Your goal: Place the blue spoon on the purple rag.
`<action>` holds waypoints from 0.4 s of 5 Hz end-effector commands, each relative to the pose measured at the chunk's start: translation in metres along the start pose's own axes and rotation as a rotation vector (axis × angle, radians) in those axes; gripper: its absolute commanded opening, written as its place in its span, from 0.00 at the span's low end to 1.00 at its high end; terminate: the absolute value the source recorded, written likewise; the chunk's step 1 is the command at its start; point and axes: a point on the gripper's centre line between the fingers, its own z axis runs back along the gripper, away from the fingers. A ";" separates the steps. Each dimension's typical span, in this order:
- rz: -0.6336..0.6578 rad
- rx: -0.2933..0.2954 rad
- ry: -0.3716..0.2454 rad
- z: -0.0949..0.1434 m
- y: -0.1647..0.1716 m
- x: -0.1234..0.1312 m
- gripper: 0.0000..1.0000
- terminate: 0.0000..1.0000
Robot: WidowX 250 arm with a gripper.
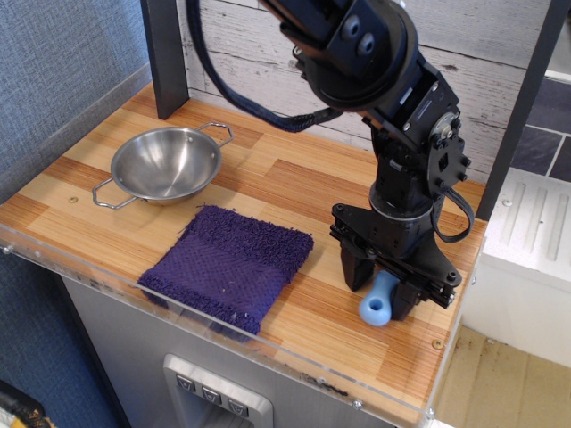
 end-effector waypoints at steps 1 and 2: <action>-0.032 0.006 -0.029 0.007 -0.007 0.004 0.00 0.00; -0.029 0.008 -0.033 0.010 -0.005 0.004 0.00 0.00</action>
